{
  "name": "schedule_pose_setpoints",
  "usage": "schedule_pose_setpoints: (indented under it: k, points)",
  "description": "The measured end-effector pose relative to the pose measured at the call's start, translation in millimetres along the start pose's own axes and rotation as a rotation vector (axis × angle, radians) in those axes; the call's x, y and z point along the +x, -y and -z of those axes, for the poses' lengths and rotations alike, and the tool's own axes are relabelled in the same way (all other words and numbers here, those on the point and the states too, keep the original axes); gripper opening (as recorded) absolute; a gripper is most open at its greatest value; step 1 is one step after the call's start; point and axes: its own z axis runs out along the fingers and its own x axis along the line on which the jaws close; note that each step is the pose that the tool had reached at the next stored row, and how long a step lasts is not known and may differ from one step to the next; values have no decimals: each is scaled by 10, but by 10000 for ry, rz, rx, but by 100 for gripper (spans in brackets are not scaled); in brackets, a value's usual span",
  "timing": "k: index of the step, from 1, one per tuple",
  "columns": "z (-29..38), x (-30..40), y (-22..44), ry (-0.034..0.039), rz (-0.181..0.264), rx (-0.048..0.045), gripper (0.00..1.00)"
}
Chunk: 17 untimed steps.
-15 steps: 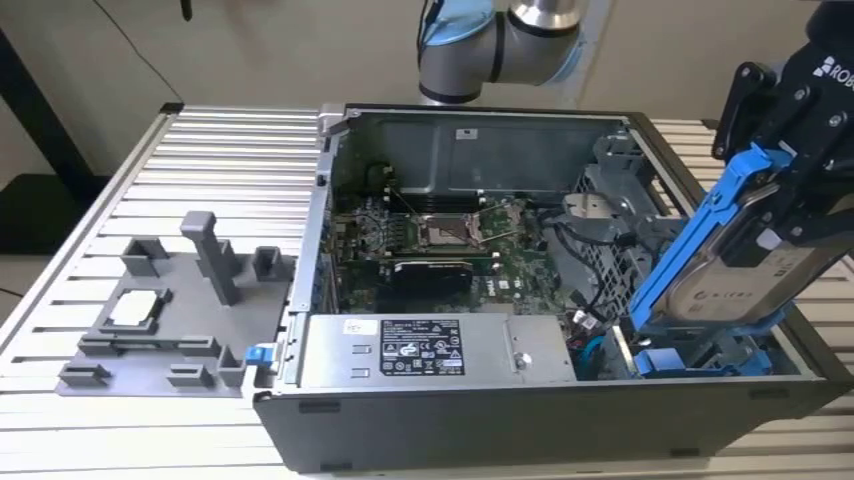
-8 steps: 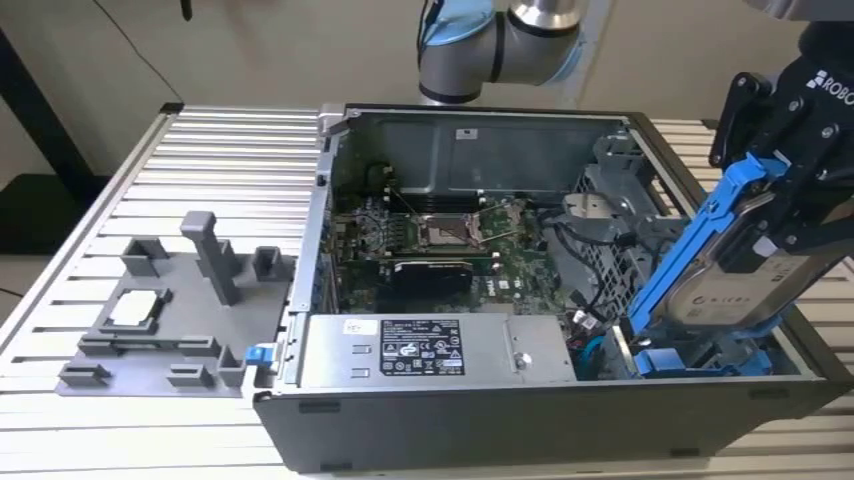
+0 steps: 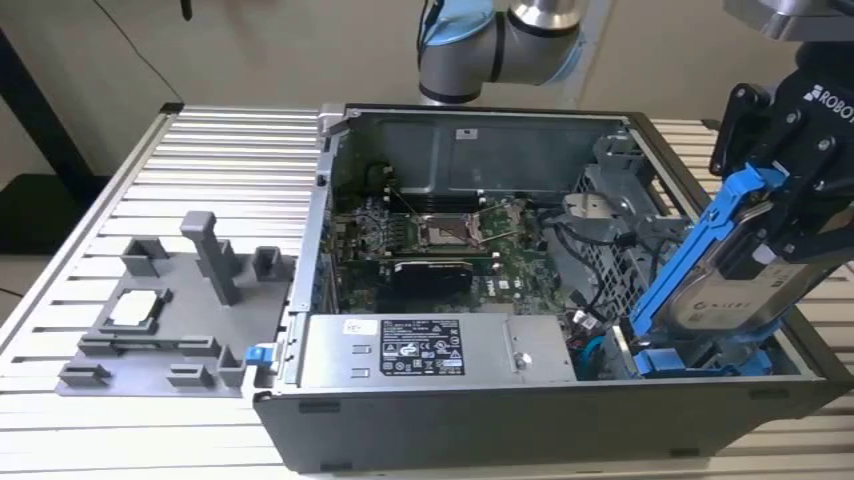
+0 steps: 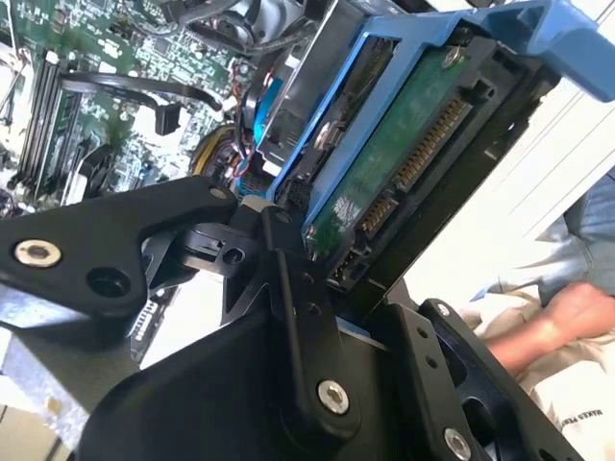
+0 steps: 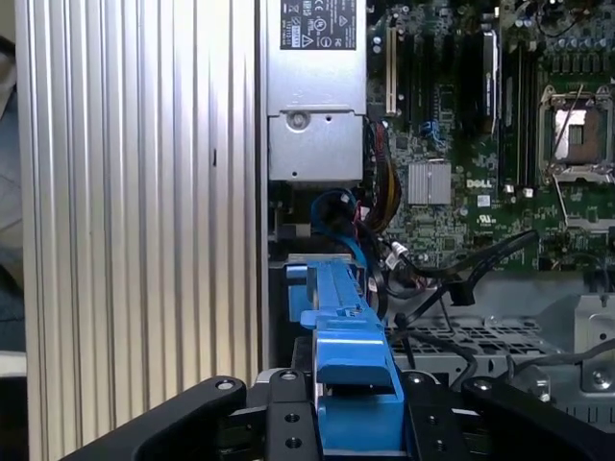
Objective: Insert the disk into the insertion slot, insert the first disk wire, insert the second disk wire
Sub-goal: 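Insert the disk into the insertion slot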
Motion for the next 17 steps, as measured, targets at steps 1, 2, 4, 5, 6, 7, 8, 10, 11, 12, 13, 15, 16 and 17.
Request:
schedule_pose_setpoints:
  k: [1,2,4,5,6,7,8,10,11,12,13,15,16,17]
  points:
    - [-10,-2,1,3,0,17,33]
    - [-19,-5,2,3,1,38,33]
    - [-38,-13,8,7,3,54,33]
    - [-49,-18,12,6,3,56,33]
    - [-63,-21,13,8,2,57,33]
    - [-77,-23,14,9,1,58,33]
    - [-91,-25,15,9,1,59,33]
    - [-118,-29,17,5,3,61,33]
    - [-129,-29,18,5,4,61,33]
    - [-138,-30,24,15,6,61,33]
    - [-147,-30,30,22,6,61,33]
    - [-167,-35,44,25,4,61,33]
    - [-179,-42,50,24,4,61,33]
    - [-191,-52,54,25,4,61,33]
